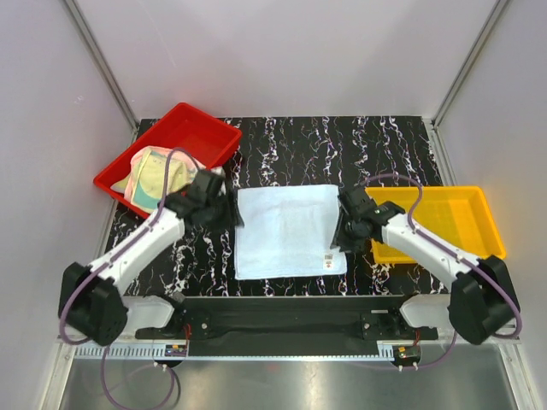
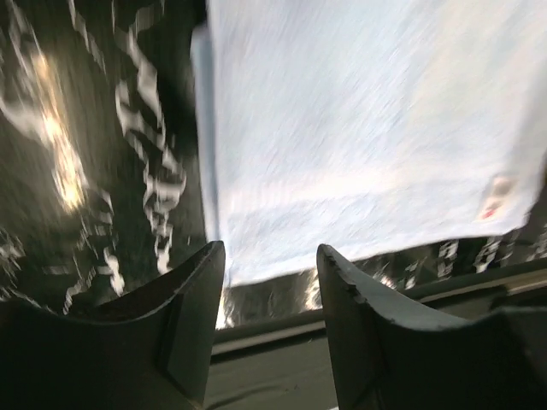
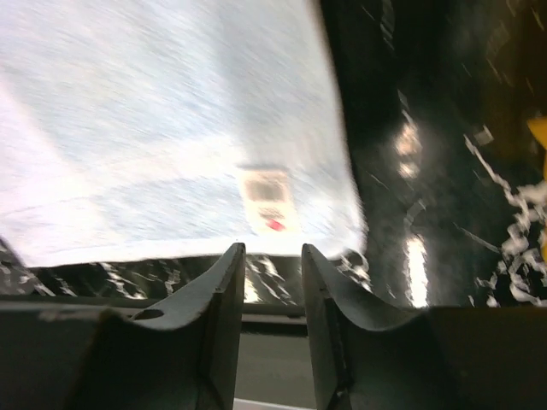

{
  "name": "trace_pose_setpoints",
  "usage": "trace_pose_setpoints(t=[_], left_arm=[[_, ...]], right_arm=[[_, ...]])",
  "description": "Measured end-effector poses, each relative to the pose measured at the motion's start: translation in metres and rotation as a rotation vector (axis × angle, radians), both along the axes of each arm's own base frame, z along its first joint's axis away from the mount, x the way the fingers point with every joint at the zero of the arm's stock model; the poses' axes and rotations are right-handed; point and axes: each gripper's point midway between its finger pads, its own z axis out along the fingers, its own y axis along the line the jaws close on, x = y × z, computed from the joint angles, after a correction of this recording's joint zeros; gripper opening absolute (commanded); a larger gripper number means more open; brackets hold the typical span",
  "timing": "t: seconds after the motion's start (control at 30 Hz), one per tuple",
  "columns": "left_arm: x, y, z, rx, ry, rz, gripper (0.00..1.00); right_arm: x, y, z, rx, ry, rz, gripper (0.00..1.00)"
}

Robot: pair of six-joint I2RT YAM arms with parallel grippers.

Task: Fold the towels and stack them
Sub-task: Fold the towel

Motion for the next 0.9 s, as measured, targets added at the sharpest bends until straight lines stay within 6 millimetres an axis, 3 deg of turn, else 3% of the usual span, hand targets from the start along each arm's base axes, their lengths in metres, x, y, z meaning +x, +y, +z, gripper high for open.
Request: trace_pose_setpoints(t=[0.1, 0.17, 0.27, 0.4, 0.6, 0.9], left_arm=[[0.063, 0.004, 0.034, -0.009, -0.105, 0.026, 0.52], [0.099, 0.011, 0.041, 0.016, -0.14, 0.03, 0.51], [0.139, 0.015, 0.041, 0.054, -0.157, 0.003, 0.51], [0.18, 0.005, 0.027, 0.097, -0.147, -0.074, 0.51], [0.205, 0.0, -0.014, 0.155, -0.08, -0.153, 0.49], [0.202, -0.001, -0.066, 0.178, 0.038, -0.183, 0.31]], right_arm=[[0.032, 0.022, 0.013, 0.032, -0.063, 0.066, 0.34], [0.051, 0.037, 0.015, 0.062, -0.097, 0.114, 0.33], [0.066, 0.051, 0.006, 0.077, -0.1, 0.158, 0.32], [0.07, 0.057, -0.023, 0.062, -0.047, 0.197, 0.32], [0.063, 0.054, -0.048, 0.04, -0.001, 0.22, 0.32], [0.06, 0.053, -0.054, 0.048, -0.003, 0.215, 0.29]])
